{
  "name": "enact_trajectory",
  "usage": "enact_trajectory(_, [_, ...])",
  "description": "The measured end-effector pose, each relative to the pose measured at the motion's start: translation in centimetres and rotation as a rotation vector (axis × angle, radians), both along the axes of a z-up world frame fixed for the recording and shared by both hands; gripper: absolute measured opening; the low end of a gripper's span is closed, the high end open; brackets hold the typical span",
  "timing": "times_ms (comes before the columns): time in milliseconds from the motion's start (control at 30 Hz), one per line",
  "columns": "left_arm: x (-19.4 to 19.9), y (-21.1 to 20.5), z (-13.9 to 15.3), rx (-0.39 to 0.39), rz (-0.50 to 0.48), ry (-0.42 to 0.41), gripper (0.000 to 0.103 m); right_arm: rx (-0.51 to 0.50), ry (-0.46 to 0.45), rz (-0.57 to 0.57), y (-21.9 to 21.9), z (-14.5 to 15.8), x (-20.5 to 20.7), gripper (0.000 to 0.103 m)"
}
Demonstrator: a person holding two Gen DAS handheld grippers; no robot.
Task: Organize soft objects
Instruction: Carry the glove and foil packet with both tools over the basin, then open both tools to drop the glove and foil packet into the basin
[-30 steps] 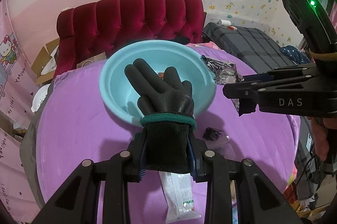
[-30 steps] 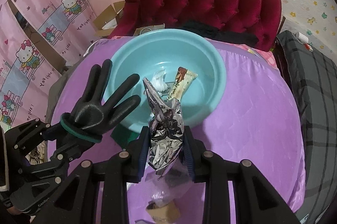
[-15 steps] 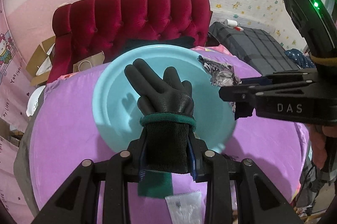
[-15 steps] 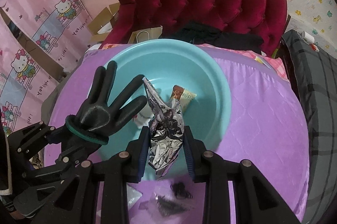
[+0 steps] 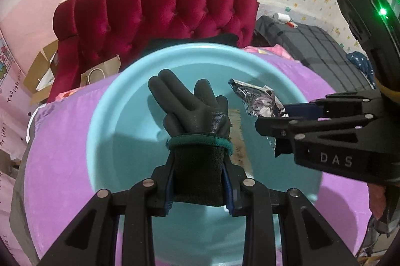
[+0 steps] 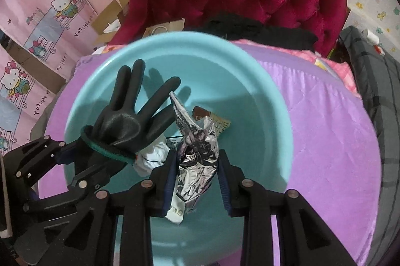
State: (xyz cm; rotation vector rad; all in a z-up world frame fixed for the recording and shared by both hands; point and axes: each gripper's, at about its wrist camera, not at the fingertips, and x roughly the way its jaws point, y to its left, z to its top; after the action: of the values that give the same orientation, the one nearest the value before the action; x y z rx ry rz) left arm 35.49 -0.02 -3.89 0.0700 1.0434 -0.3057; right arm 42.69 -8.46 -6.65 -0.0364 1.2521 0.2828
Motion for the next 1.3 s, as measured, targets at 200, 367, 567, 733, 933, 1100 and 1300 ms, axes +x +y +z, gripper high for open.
enact_trajectory(200, [1.5,-0.3,-1.9,0.026,0.008,0.03,0.035,0.005,0.01,-0.01,0.0,-1.4,1.0,0.034])
enact_trajectory(367, [1.7,-0.6,-2.2,0.049,0.015,0.019,0.039,0.017,0.014,-0.018,-0.2,-1.5,1.3,0.042])
enact_trajectory(567, [1.2,-0.5,-1.4,0.062,0.032,-0.017,0.096,0.023,-0.017,-0.035,-0.5,-0.5,1.0,0.091])
enact_trajectory(733, [0.6,-0.5,-0.4,0.091,0.051,-0.065,0.103,0.008,-0.046,-0.065,-0.9,0.7,0.3,0.103])
enact_trajectory(933, [-0.5,-0.3,0.4,0.094,0.06,-0.078,0.103,-0.016,-0.062,-0.076,-1.3,2.0,-1.3,0.103])
enact_trajectory(1100, [-2.4,-0.3,1.5,0.102,0.059,-0.1,0.103,-0.024,-0.072,-0.09,-1.6,2.8,-3.2,0.103])
enact_trajectory(1300, [-4.8,0.2,2.8,0.095,0.068,-0.108,0.103,-0.04,-0.101,-0.097,-1.7,4.9,-6.1,0.103])
